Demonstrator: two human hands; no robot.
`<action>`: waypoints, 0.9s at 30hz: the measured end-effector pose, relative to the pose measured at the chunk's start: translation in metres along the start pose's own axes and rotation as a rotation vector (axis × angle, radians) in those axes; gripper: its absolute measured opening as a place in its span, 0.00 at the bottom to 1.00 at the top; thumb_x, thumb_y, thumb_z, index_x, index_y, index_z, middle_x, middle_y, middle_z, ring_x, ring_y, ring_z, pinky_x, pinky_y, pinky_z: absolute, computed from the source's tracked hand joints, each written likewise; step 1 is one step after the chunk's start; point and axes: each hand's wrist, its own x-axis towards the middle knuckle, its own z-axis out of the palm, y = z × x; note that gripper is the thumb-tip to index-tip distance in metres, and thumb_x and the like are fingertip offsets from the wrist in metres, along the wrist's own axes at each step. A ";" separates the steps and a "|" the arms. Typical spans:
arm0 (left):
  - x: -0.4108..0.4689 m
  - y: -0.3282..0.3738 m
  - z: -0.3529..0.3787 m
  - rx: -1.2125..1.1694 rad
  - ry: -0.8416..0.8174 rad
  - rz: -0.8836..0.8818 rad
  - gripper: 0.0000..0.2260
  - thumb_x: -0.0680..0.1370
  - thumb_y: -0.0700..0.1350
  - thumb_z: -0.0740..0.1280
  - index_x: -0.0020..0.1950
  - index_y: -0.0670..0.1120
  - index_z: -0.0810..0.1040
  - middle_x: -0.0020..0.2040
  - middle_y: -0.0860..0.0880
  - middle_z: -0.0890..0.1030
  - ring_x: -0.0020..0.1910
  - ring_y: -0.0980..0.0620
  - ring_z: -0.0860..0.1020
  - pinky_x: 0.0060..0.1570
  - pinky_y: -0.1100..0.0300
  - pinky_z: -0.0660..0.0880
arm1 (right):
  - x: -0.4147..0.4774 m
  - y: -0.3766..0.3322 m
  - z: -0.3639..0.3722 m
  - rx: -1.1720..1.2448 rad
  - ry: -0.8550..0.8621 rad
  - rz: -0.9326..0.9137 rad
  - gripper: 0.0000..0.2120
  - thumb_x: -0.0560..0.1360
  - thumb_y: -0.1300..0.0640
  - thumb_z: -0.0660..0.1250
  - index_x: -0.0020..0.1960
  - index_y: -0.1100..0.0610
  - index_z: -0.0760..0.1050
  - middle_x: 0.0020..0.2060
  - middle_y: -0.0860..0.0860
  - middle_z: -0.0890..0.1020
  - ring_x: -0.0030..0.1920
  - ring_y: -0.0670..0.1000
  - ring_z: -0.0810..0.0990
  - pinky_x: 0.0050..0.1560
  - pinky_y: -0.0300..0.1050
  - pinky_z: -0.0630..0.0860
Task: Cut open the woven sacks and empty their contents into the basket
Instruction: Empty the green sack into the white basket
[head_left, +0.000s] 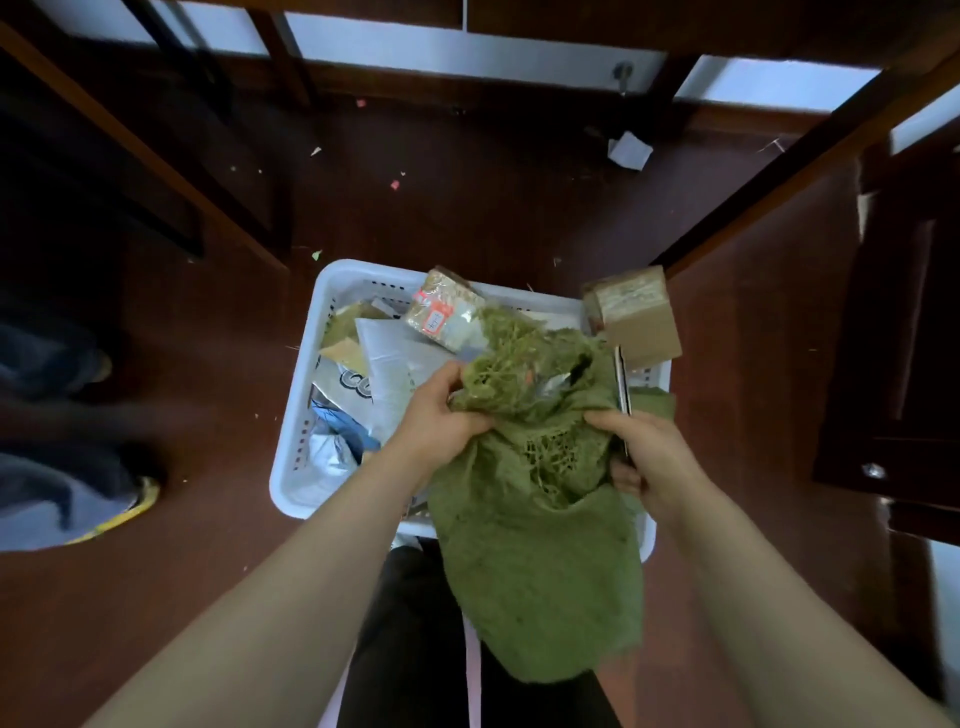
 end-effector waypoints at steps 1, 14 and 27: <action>-0.004 -0.002 0.003 -0.009 -0.071 -0.033 0.17 0.67 0.34 0.74 0.49 0.53 0.77 0.47 0.52 0.81 0.49 0.49 0.79 0.49 0.56 0.77 | 0.002 0.000 0.000 -0.005 -0.040 0.015 0.15 0.68 0.47 0.74 0.40 0.57 0.74 0.22 0.48 0.73 0.16 0.46 0.62 0.17 0.33 0.56; 0.006 -0.025 0.039 0.075 -0.148 -0.139 0.43 0.68 0.35 0.73 0.76 0.55 0.56 0.65 0.55 0.69 0.60 0.42 0.75 0.56 0.47 0.76 | 0.011 0.010 -0.002 0.132 -0.157 0.079 0.28 0.58 0.54 0.77 0.55 0.62 0.81 0.49 0.61 0.84 0.46 0.59 0.83 0.54 0.53 0.78; 0.052 -0.055 -0.040 0.303 0.448 -0.223 0.15 0.64 0.33 0.63 0.49 0.35 0.79 0.48 0.34 0.82 0.46 0.35 0.81 0.48 0.41 0.79 | 0.014 0.021 -0.057 0.239 -0.104 0.068 0.43 0.44 0.55 0.83 0.57 0.65 0.79 0.54 0.65 0.81 0.55 0.64 0.81 0.59 0.63 0.75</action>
